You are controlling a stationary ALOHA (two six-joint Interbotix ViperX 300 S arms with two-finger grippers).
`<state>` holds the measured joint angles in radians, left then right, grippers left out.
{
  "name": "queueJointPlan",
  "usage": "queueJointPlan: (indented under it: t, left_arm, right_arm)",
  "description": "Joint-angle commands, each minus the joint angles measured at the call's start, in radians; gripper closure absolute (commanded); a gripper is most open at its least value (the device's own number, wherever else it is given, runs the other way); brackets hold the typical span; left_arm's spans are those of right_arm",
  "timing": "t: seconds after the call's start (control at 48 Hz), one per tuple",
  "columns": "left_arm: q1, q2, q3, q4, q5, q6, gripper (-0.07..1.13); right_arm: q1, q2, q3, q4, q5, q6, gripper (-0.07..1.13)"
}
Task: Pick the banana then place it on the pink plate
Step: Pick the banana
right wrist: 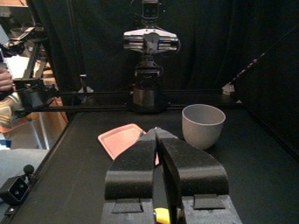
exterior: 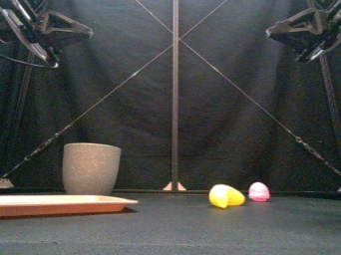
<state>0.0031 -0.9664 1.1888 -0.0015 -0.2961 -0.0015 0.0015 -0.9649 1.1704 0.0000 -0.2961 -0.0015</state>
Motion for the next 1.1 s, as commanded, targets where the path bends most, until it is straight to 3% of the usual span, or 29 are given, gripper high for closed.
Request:
queueJointPlan:
  t: [0.021, 0.25, 0.375, 0.458, 0.646, 0.75, 0.958, 1.104]
  left_arm:
    - [0.029, 0.017, -0.015, 0.000, -0.011, 0.005, 1.04]
    - [0.041, 0.021, -0.025, 0.003, -0.014, 0.006, 1.04]
    - [0.051, 0.021, -0.026, 0.003, -0.015, 0.006, 1.04]
    - [0.055, 0.021, -0.026, 0.003, -0.015, 0.006, 1.04]
    - [0.071, 0.020, -0.023, 0.005, -0.015, 0.006, 1.04]
    - [0.087, 0.021, -0.020, 0.005, -0.015, 0.006, 1.04]
    - [0.114, 0.021, -0.017, 0.003, -0.015, 0.006, 1.04]
    - [0.127, 0.021, -0.017, 0.003, -0.015, 0.006, 1.04]
  right_arm:
    - [-0.025, 0.034, -0.006, 0.003, -0.002, 0.005, 1.05]
    - [-0.114, 0.213, -0.058, 0.012, 0.014, 0.008, 1.04]
    - [-0.150, 0.298, -0.124, 0.040, 0.092, 0.006, 0.93]
    - [-0.160, 0.319, -0.155, 0.049, 0.140, 0.006, 0.77]
    - [-0.204, 0.319, -0.172, 0.104, 0.161, 0.015, 0.21]
    - [-0.239, 0.322, -0.166, 0.117, 0.153, 0.018, 0.01]
    - [-0.290, 0.322, -0.167, 0.126, 0.172, 0.020, -0.01]
    - [-0.293, 0.341, -0.238, 0.126, 0.330, 0.017, -0.01]
